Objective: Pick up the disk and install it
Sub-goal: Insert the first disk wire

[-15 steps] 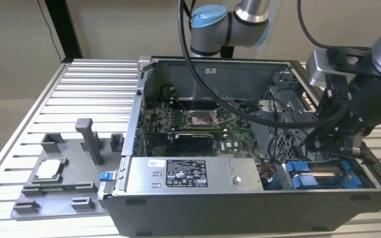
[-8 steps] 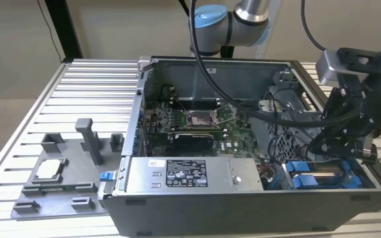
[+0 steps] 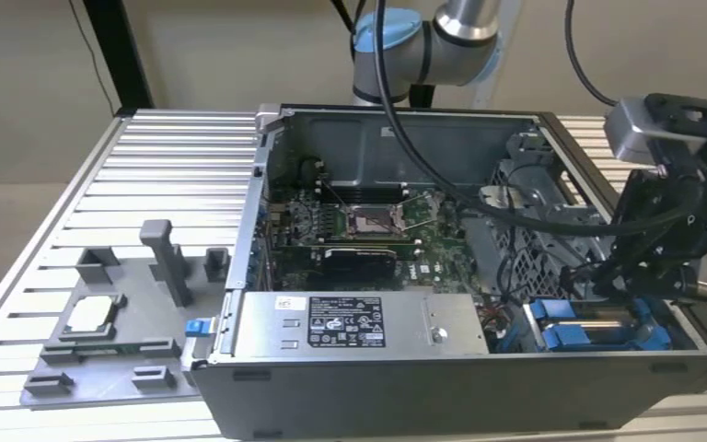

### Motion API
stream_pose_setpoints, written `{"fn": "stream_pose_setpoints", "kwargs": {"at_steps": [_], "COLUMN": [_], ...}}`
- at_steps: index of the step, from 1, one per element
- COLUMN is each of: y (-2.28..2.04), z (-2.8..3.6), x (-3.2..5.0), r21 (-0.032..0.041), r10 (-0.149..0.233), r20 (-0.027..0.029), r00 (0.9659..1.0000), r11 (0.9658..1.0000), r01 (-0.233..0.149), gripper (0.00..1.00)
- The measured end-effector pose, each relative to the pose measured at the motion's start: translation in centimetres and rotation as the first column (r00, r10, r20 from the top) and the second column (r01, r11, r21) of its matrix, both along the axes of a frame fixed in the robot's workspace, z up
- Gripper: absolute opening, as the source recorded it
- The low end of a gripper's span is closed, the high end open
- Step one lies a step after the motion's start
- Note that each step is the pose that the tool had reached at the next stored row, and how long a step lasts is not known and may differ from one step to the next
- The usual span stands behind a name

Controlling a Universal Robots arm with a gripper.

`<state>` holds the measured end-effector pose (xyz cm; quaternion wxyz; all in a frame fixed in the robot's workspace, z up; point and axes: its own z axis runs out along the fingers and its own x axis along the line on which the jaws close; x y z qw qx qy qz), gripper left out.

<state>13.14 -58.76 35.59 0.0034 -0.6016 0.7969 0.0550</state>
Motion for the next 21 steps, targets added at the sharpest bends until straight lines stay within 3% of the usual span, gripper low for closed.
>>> {"fn": "stream_pose_setpoints", "kwargs": {"at_steps": [3, 4, 8, 14, 21], "y": [0.25, 0.41, 1.09, 1.46, 1.69], "z": [-0.04, -0.09, -0.41, -1.09, -1.22], "x": [0.12, 0.15, 0.28, 0.57, 0.84], "r21": [-0.0298, -0.037, -0.056, -0.072, -0.0726], "r10": [0.0, 0.0, 0.0, 0.006, 0.022], "r20": [-0.0132, -0.0151, -0.0167, -0.0174, -0.0223], "r00": [0.9999, 0.9999, 0.9999, 0.9998, 0.9995], "r11": [0.9996, 0.9993, 0.9984, 0.9974, 0.9971], "r01": [0.0, 0.0, -0.001, -0.008, -0.023], "gripper": [0.0, 0.0, 0.0, 0.0, 0.0]}}
